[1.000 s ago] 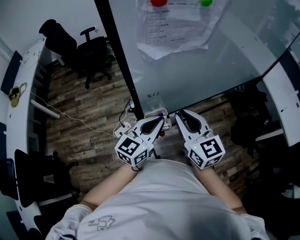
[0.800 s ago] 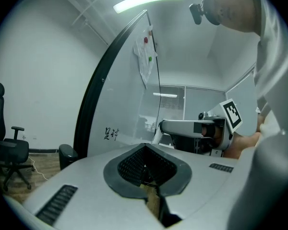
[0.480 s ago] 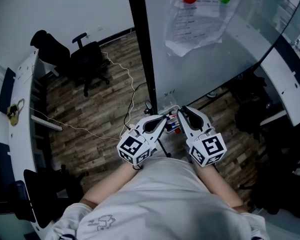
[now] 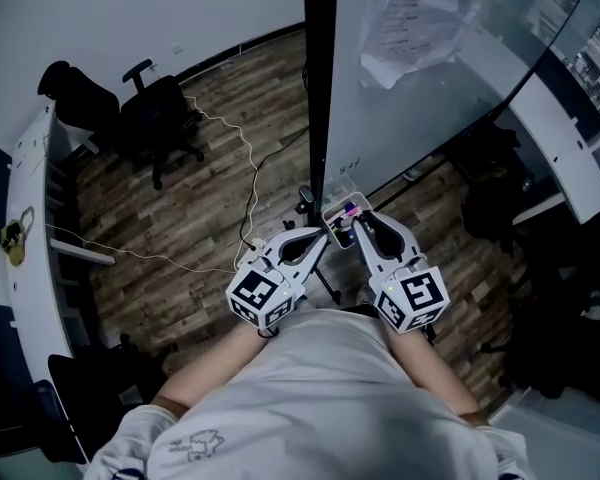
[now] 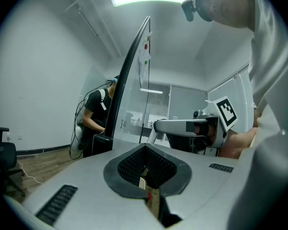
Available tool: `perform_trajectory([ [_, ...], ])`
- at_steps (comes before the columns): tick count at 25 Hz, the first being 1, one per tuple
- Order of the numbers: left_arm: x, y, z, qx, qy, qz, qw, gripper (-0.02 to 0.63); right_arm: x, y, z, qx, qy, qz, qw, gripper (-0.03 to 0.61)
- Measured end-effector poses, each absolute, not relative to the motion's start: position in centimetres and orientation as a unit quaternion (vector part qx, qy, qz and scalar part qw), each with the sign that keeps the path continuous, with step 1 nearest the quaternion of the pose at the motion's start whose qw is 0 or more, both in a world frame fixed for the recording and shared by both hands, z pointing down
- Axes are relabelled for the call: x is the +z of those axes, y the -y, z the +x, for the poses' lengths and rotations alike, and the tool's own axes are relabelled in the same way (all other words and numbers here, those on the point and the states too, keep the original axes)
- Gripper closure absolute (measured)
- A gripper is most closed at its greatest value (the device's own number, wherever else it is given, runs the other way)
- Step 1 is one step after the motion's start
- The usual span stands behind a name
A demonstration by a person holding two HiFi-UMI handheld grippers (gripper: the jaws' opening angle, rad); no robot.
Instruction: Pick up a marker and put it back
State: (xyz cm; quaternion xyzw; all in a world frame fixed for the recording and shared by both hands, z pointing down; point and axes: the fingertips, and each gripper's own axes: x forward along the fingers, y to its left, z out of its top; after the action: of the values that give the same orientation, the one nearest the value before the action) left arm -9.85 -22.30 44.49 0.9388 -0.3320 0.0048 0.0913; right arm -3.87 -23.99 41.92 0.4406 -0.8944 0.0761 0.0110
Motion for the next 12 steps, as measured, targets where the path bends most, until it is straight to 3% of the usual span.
perform_trajectory([
  [12,45.9,23.6,-9.5,0.001,0.375,0.92,0.111,0.609,45.8,27.7,-3.9,0.11,0.909,0.398,0.063,0.504],
])
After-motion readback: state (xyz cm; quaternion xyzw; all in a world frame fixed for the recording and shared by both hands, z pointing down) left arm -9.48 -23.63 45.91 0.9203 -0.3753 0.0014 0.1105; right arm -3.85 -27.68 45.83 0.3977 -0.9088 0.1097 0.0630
